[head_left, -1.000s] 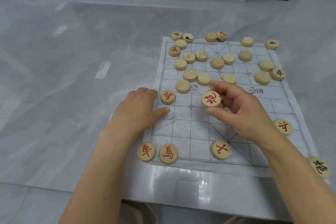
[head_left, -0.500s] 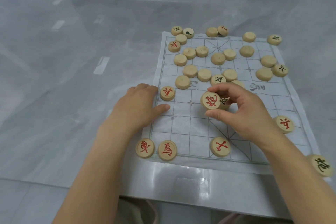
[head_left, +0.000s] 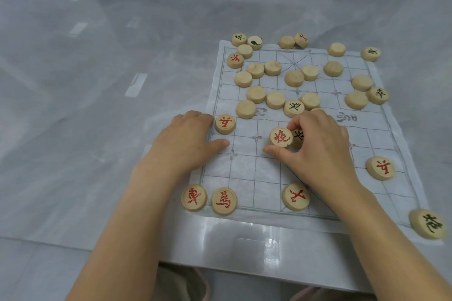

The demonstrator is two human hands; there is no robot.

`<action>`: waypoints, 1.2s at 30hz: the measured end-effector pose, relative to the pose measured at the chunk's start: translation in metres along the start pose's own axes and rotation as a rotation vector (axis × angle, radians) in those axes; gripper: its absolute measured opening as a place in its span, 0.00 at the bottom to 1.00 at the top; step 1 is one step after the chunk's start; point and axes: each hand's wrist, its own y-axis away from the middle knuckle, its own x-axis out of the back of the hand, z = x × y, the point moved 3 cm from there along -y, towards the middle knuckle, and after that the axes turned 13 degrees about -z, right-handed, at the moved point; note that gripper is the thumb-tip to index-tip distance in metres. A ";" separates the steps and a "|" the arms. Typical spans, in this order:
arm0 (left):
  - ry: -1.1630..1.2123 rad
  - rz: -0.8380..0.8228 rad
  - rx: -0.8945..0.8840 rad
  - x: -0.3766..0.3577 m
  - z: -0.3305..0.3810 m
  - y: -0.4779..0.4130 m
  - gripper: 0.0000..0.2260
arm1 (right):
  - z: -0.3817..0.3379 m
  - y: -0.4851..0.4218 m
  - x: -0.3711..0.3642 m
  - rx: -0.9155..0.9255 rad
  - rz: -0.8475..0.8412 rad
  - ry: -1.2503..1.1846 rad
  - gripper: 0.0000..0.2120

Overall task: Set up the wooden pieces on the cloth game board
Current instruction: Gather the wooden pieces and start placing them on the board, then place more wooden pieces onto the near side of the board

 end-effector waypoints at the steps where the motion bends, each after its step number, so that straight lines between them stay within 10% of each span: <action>1: 0.006 0.006 -0.005 0.000 0.000 0.000 0.23 | 0.008 0.000 0.009 -0.040 0.025 -0.045 0.22; 7: 0.007 0.064 -0.079 0.002 0.013 0.000 0.25 | 0.086 0.013 0.075 -0.318 0.080 -0.170 0.18; 23: -0.001 0.058 -0.052 -0.002 0.012 0.000 0.27 | 0.093 0.011 0.033 -0.380 -0.041 0.147 0.30; 29: 0.005 0.055 -0.012 0.001 0.008 0.000 0.24 | 0.052 -0.001 0.031 -0.188 -0.057 -0.084 0.23; 36: 0.018 0.052 0.002 0.002 0.007 0.001 0.24 | -0.028 -0.053 0.000 0.205 -0.184 0.217 0.19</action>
